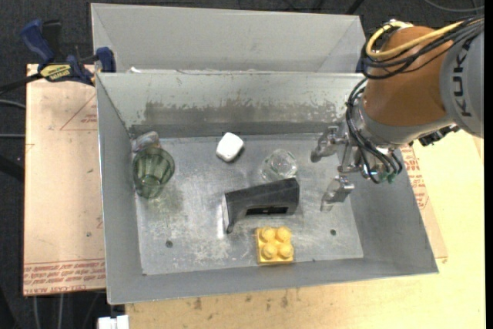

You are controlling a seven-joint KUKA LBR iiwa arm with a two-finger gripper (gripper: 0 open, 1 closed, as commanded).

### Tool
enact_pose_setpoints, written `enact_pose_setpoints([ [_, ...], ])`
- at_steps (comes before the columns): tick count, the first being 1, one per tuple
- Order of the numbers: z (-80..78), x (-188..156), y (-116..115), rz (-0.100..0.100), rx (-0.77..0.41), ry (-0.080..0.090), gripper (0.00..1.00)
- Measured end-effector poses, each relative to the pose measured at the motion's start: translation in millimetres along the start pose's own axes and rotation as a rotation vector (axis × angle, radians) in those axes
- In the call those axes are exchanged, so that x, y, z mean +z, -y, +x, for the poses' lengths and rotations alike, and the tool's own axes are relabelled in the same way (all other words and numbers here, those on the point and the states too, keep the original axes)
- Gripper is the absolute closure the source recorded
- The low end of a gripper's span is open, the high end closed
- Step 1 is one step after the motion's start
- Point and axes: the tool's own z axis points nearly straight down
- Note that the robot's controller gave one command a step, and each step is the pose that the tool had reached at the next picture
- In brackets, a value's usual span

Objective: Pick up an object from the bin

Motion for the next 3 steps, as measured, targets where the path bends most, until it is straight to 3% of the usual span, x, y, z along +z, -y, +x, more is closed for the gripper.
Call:
enact_pose_setpoints([
  [1, -1.6, -4, 0, 0.001, -0.001, 0.008, 0.00],
  [2, 6.8, 40, -15, 0.002, -0.021, 0.016, 0.00],
  [3, 2.3, 91, -29, 0.005, -0.052, 0.051, 0.00],
])
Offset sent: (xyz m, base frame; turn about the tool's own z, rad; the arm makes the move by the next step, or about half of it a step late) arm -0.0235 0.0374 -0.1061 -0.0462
